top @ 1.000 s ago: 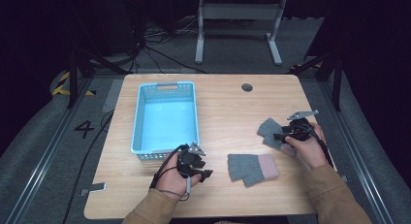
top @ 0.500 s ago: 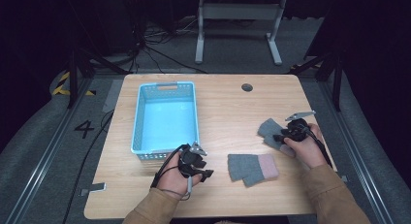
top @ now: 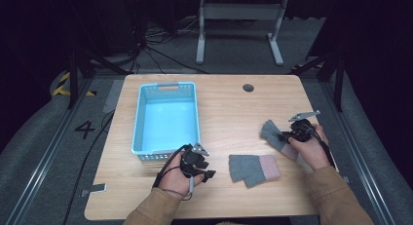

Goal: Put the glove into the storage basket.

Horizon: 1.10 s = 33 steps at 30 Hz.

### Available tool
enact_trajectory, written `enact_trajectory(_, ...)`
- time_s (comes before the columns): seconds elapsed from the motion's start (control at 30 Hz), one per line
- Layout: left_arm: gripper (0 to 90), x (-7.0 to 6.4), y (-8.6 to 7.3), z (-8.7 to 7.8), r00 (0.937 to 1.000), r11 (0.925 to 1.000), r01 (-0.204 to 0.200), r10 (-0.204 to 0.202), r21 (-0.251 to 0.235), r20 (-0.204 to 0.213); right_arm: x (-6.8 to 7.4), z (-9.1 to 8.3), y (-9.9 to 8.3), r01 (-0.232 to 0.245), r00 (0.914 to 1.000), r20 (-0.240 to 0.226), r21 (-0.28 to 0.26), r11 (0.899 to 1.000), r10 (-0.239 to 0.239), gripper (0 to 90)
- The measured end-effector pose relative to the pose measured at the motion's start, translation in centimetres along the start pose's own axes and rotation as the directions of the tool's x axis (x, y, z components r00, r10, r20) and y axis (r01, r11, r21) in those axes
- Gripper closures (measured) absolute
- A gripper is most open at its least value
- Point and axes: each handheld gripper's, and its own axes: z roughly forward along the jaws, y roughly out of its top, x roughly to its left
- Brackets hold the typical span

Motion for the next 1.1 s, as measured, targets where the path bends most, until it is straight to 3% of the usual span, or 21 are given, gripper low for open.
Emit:
enact_trajectory(0.3, 59.0, -0.2, 0.4, 0.0, 0.9999, 0.9999, -0.012, 0.012, -0.004, 0.006, 1.5, -2.8, 0.8, 0.054, 0.998, -0.03, -0.048, 0.997, -0.055, 78.5)
enact_trajectory(0.6, 59.1, -0.2, 0.6, 0.0, 0.9998, 0.9998, -0.018, 0.018, -0.004, 0.011, 3.7, -4.8, 1.6, 0.13, 0.9838, -0.112, -0.093, 0.987, -0.14, 78.0)
enact_trajectory(0.9, 59.5, -0.3, 0.8, 0.1, 0.9996, 0.9997, -0.023, 0.023, -0.002, 0.019, 6.2, -5.5, 2.0, 0.223, 0.9485, -0.205, -0.111, 0.968, -0.242, 77.9)
enact_trajectory(1.1, 59.8, -0.5, 1.0, 0.2, 0.9993, 0.9996, -0.028, 0.028, -0.006, 0.026, 7.5, -5.6, 2.1, 0.262, 0.9281, -0.242, -0.114, 0.958, -0.283, 77.9)
